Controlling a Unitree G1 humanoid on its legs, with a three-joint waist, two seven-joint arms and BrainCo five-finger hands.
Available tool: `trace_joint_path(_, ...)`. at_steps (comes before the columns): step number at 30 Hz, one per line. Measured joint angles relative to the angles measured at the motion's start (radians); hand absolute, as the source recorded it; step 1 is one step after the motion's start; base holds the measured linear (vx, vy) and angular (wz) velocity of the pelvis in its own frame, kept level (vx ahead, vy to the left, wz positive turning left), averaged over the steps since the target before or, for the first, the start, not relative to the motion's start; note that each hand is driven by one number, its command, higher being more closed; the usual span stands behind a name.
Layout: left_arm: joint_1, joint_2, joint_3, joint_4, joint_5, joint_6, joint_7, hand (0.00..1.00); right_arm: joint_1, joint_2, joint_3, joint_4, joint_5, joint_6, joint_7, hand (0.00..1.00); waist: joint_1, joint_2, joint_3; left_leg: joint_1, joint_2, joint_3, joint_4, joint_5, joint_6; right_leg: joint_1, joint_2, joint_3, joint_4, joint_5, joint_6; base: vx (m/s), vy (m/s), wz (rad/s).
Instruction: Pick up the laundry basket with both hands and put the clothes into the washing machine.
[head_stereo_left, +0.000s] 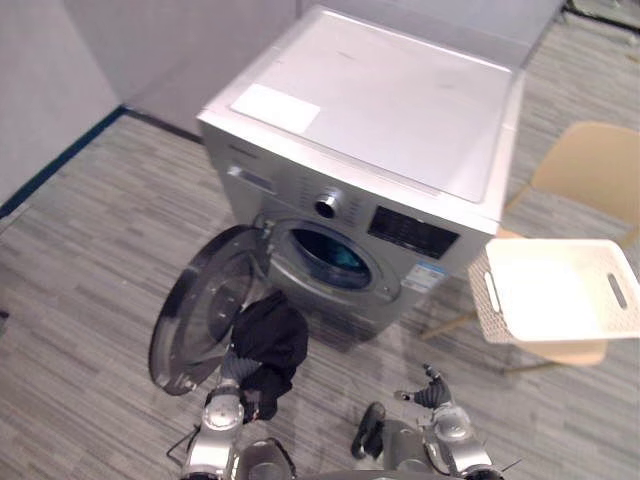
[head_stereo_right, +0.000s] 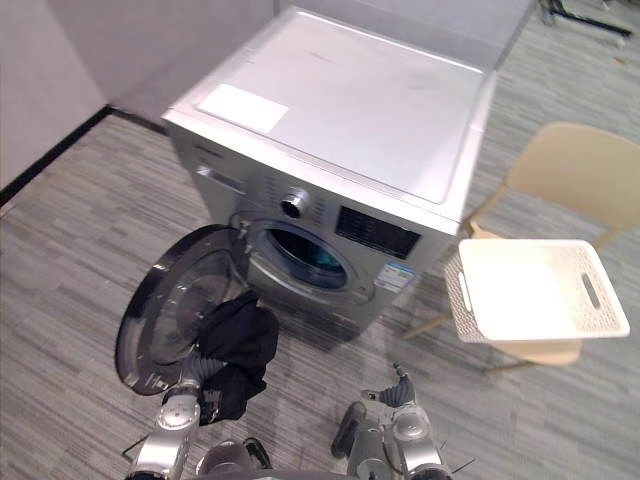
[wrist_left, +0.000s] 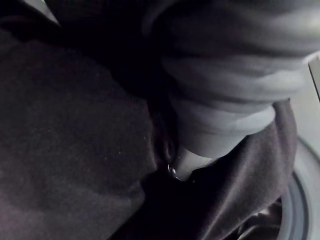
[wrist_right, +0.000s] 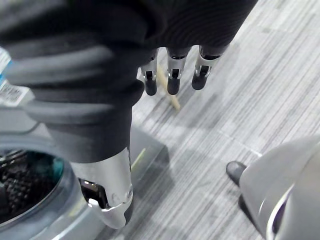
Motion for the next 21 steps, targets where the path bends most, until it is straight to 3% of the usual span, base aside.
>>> trace_joint_path(3, 0.006, -0.013, -0.003, 0.011, 0.000, 0.000, 0.000, 1.00, 0.005, -0.040, -0.001, 0.019, 0.007, -0.001, -0.003, 0.00, -0.006, 0.026, 0.011, -0.029, 0.077, -0.050, 0.193, 0.012, -0.003, 0.029, 0.049, 0.048, -0.008, -0.029, -0.003, 0.10, -0.181, -0.60)
trace_joint_path(4, 0.016, -0.021, -0.007, 0.012, 0.000, 0.001, 0.000, 1.00, 0.007, -0.051, -0.001, 0.021, 0.012, 0.000, -0.003, 0.00, -0.001, 0.040, 0.020, -0.064, 0.110, -0.123, 0.323, 0.050, 0.016, 0.055, 0.072, 0.071, -0.007, -0.041, -0.008, 0.07, -0.162, -0.49)
trace_joint_path(6, 0.031, -0.020, -0.010, 0.012, 0.000, 0.001, 0.001, 1.00, 0.013, -0.053, -0.002, 0.021, 0.031, 0.000, -0.006, 0.00, 0.007, 0.028, 0.031, -0.147, 0.115, -0.249, 0.479, 0.125, 0.023, 0.079, 0.079, 0.119, -0.012, -0.059, -0.024, 0.08, -0.057, -0.62)
trace_joint_path(8, 0.026, -0.020, -0.014, 0.012, -0.001, 0.000, 0.003, 1.00, 0.008, -0.045, -0.026, 0.021, 0.043, 0.000, -0.011, 0.00, 0.010, 0.033, 0.035, -0.230, 0.079, -0.351, 0.501, 0.026, 0.005, 0.079, 0.083, 0.147, -0.009, -0.071, -0.027, 0.13, -0.006, -0.53)
trace_joint_path(9, 0.026, -0.017, -0.018, 0.011, -0.002, 0.000, 0.007, 1.00, 0.009, -0.043, -0.044, 0.021, 0.047, 0.000, -0.020, 0.00, 0.015, 0.030, 0.037, -0.256, 0.039, -0.393, 0.415, -0.012, -0.007, 0.078, 0.085, 0.170, -0.010, -0.074, -0.023, 0.12, 0.008, -0.43)
trace_joint_path(10, 0.027, -0.017, -0.019, 0.011, -0.002, 0.000, 0.008, 1.00, 0.009, -0.043, -0.044, 0.021, 0.047, 0.000, -0.024, 0.00, 0.017, 0.029, 0.037, -0.257, 0.030, -0.399, 0.386, -0.014, -0.007, 0.077, 0.085, 0.177, -0.009, -0.074, -0.022, 0.16, 0.086, -0.51)
trace_joint_path(12, 0.027, -0.018, -0.024, 0.012, -0.003, -0.001, 0.018, 1.00, 0.008, -0.043, -0.051, 0.031, 0.048, -0.002, -0.027, 0.00, 0.032, 0.041, 0.032, -0.233, -0.029, -0.467, 0.170, 0.003, -0.022, 0.061, 0.089, 0.207, 0.018, -0.085, -0.004, 0.13, 0.135, -0.53)
trace_joint_path(13, 0.027, -0.015, -0.025, 0.014, -0.003, -0.009, 0.027, 1.00, 0.006, -0.042, -0.058, 0.046, 0.048, -0.006, -0.029, 0.00, 0.037, 0.039, 0.040, -0.215, -0.051, -0.500, 0.081, 0.038, -0.045, 0.031, 0.090, 0.236, 0.079, -0.109, 0.024, 0.12, 0.152, -0.44)
trace_joint_path(15, 0.004, 0.004, -0.032, 0.012, -0.003, -0.010, 0.030, 1.00, 0.006, -0.024, -0.062, 0.039, 0.050, -0.016, -0.031, 0.00, 0.033, -0.005, 0.062, -0.237, -0.085, -0.477, 0.133, 0.016, -0.025, -0.004, 0.037, 0.253, 0.151, -0.135, 0.050, 0.18, 0.175, -0.12)
trace_joint_path(18, -0.018, -0.002, -0.042, -0.015, -0.002, -0.010, 0.042, 1.00, -0.002, -0.022, -0.065, 0.011, 0.057, -0.020, -0.033, 0.00, 0.036, -0.007, 0.095, -0.267, -0.099, -0.446, 0.210, -0.001, -0.011, -0.040, 0.011, 0.269, 0.216, -0.139, 0.057, 0.07, 0.138, -0.11)
trace_joint_path(21, -0.044, 0.000, -0.042, -0.117, -0.005, -0.017, 0.070, 1.00, -0.043, -0.022, -0.064, -0.053, 0.059, -0.022, -0.047, 0.00, 0.038, 0.003, 0.148, -0.359, -0.093, -0.404, 0.366, -0.087, 0.020, -0.162, -0.022, 0.318, 0.378, -0.191, 0.077, -0.07, 0.139, -0.26)
